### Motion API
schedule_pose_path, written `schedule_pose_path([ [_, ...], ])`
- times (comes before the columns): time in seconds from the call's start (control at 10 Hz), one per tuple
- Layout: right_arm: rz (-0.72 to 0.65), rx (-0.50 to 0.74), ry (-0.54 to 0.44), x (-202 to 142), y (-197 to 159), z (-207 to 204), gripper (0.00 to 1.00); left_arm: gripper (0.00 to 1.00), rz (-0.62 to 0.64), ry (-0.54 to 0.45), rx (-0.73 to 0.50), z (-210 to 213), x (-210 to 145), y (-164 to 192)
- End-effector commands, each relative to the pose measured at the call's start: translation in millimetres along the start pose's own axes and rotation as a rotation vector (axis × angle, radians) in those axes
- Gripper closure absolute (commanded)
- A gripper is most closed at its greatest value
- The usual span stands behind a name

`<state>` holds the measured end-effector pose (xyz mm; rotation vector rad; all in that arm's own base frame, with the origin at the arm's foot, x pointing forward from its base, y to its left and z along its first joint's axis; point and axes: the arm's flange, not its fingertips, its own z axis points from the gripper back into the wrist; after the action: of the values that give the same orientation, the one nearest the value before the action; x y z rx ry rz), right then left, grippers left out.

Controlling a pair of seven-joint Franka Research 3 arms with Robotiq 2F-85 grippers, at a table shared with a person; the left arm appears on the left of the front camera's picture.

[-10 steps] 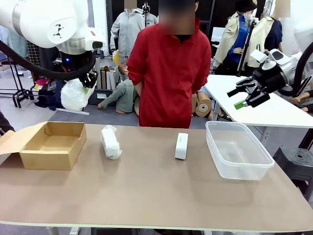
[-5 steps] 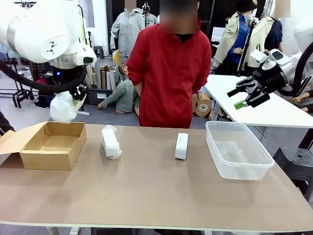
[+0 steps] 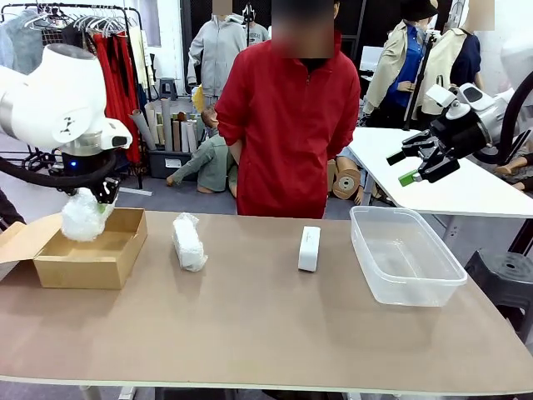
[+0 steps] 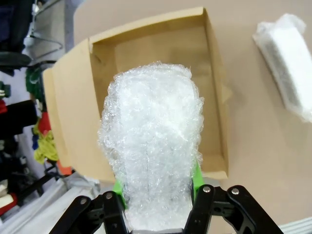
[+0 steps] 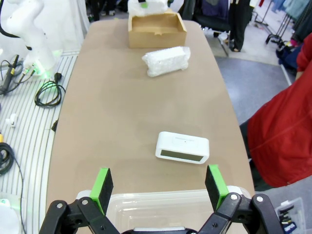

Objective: Separate and place wrapped and unwrapped clocks.
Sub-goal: If the picked Digital clock is wrapped, place it in the Package Box ; if not, place it in the Organizing box.

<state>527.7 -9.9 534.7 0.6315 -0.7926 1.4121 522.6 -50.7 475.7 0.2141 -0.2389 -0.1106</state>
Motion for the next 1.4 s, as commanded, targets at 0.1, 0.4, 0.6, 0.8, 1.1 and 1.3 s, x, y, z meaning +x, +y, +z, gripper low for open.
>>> schedule_pose_path([
  [0.1,0.001,-0.001,0.000,1,0,0,0.00,1.00,-0.046,-0.026,-0.111,-12,33,14],
  [0.4,0.001,-0.001,0.000,1,0,0,0.00,1.00,-0.042,0.041,-0.092,-26,48,22],
  [0.6,0.001,-0.001,0.000,1,0,0,0.00,1.00,-0.033,0.010,-0.095,-31,42,13],
  [0.8,0.001,-0.001,0.000,1,0,0,0.00,1.00,-0.033,0.010,-0.095,-31,42,13],
  [1.1,0.001,-0.001,0.000,1,0,0,0.00,1.00,0.011,0.039,-0.066,-42,51,24],
  [1.3,0.001,-0.001,0.000,1,0,0,0.00,1.00,0.041,0.062,-0.046,-58,52,31],
])
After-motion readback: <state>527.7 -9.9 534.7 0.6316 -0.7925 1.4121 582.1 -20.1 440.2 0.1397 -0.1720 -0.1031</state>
